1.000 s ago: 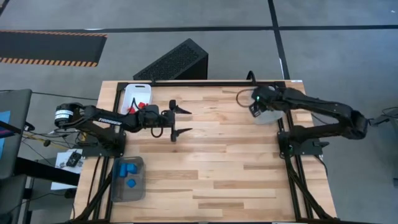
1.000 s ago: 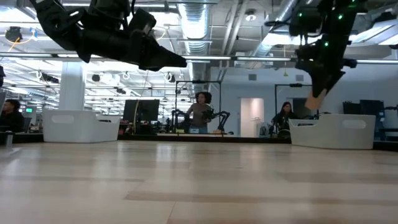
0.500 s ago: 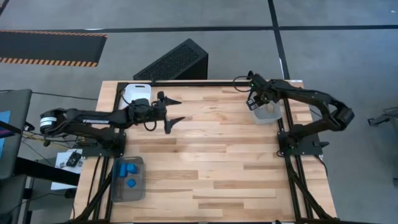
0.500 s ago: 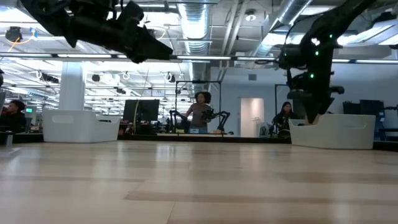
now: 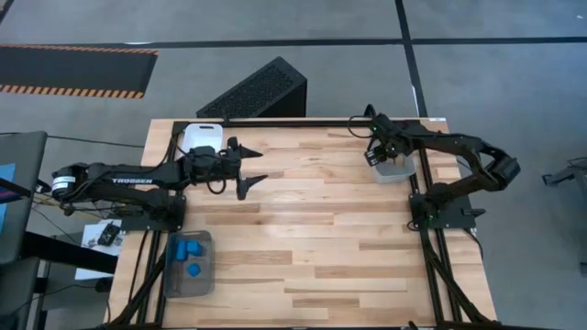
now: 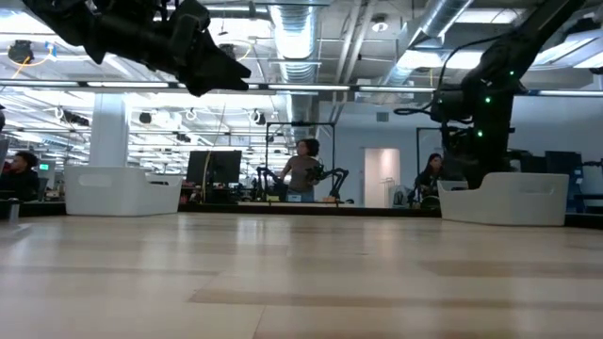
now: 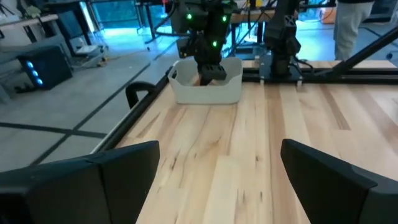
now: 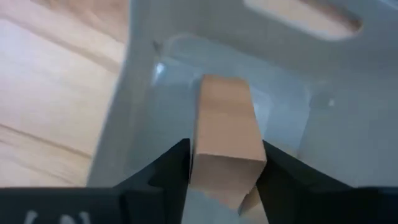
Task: Sort & place blocks by color
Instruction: Put the brown block into the grey bin, then return to Home Position
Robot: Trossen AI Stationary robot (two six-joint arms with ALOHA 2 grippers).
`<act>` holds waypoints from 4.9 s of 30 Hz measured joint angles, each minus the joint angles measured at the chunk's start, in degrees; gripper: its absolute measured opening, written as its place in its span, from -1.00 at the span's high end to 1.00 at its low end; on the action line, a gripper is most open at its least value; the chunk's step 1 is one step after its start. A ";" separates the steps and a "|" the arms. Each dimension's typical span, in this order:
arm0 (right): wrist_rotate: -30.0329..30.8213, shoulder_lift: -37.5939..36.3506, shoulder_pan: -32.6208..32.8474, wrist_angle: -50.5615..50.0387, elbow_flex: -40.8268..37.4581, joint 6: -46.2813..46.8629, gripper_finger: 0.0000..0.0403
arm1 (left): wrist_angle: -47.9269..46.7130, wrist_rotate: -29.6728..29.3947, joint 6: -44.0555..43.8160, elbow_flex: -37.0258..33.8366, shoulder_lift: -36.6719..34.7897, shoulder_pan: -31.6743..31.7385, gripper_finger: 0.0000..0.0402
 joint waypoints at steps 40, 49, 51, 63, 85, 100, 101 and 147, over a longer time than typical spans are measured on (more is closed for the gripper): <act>-19.71 -36.46 46.94 53.98 -18.27 -13.66 0.35 | 11.53 -6.44 -3.60 -19.89 -27.15 -12.95 -0.13; -26.40 -41.74 45.36 60.29 -23.95 -13.26 0.89 | 6.13 -6.50 -0.75 -21.14 -33.29 -15.09 0.37; -28.26 -42.70 44.07 61.27 -25.55 -11.78 0.91 | 6.83 -6.38 -0.73 -22.45 -34.84 -15.07 0.45; -30.19 -52.04 41.40 52.73 -27.18 -10.45 0.93 | 0.02 -6.09 0.17 -24.94 -48.86 -15.07 0.69; -35.07 -68.83 38.44 53.29 -39.34 -5.02 0.93 | -11.07 -4.54 -1.58 -24.90 -58.27 -15.07 0.72; -40.90 -78.49 36.18 39.05 -39.43 -10.02 0.93 | -22.33 -4.76 -2.41 -24.90 -58.27 -15.11 0.72; -40.91 -78.46 36.34 39.00 -39.43 -10.33 0.93 | -23.75 -5.19 -1.75 -24.90 -58.31 -15.11 0.72; -40.58 -78.28 35.30 38.90 -39.58 -4.54 0.75 | -16.97 -0.30 -7.35 -27.67 -57.99 -15.10 0.96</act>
